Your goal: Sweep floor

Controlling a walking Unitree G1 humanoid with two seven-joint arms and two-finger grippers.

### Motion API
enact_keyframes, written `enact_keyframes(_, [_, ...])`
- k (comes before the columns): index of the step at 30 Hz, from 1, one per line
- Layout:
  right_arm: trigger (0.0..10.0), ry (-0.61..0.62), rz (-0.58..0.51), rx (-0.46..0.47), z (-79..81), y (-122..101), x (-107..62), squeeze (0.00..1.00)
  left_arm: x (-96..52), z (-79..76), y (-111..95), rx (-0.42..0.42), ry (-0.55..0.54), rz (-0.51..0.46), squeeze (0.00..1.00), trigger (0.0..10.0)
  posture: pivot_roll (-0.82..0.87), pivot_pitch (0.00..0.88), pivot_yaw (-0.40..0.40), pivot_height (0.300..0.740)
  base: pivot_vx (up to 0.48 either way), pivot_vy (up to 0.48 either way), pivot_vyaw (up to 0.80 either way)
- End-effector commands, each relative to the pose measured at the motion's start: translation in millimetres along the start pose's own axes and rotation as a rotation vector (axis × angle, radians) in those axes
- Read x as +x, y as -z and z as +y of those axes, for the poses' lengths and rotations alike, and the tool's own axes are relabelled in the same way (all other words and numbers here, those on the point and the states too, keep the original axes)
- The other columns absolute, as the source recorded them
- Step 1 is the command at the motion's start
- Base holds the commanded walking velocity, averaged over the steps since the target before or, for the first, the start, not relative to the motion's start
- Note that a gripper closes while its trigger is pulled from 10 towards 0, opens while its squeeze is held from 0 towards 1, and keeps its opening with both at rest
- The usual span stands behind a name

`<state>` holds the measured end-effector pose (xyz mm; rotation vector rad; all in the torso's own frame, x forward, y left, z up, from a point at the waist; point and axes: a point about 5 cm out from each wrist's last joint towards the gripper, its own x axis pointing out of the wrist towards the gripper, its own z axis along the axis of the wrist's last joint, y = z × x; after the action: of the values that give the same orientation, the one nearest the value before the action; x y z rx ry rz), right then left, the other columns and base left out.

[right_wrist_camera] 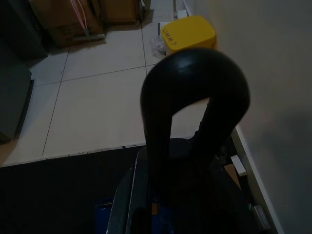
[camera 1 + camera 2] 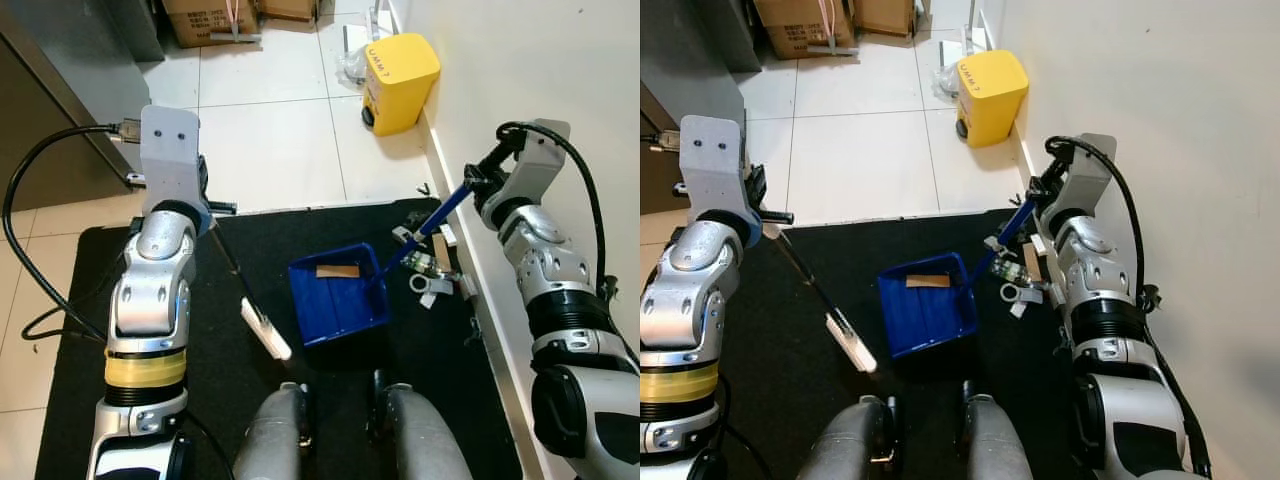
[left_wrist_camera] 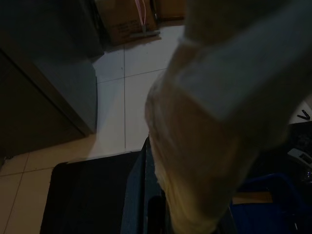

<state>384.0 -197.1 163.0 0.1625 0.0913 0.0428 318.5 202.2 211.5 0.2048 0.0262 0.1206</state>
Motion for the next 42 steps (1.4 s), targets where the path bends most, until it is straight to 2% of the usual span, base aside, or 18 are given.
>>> enact_keyframes(1, [10.0,-0.001,-0.053,0.031,-2.0,-9.7,0.6,0.00,-0.1,-4.9,-2.7,-0.004,0.003,-0.023,0.00,10.0,0.04,0.144,-0.016,0.740,0.000,0.000,-0.44])
enact_keyframes(10, [10.0,-0.004,-0.051,0.032,-1.6,-10.3,1.8,0.00,1.7,-5.9,-1.2,-0.008,0.000,-0.020,0.00,10.0,0.04,0.141,-0.020,0.740,0.000,0.000,-0.50])
enact_keyframes(42, [10.0,-0.015,-0.049,0.021,-1.7,-10.4,3.8,0.00,5.1,-9.3,2.7,-0.011,-0.001,-0.015,0.00,10.0,0.03,0.132,-0.023,0.740,0.000,0.000,-0.71])
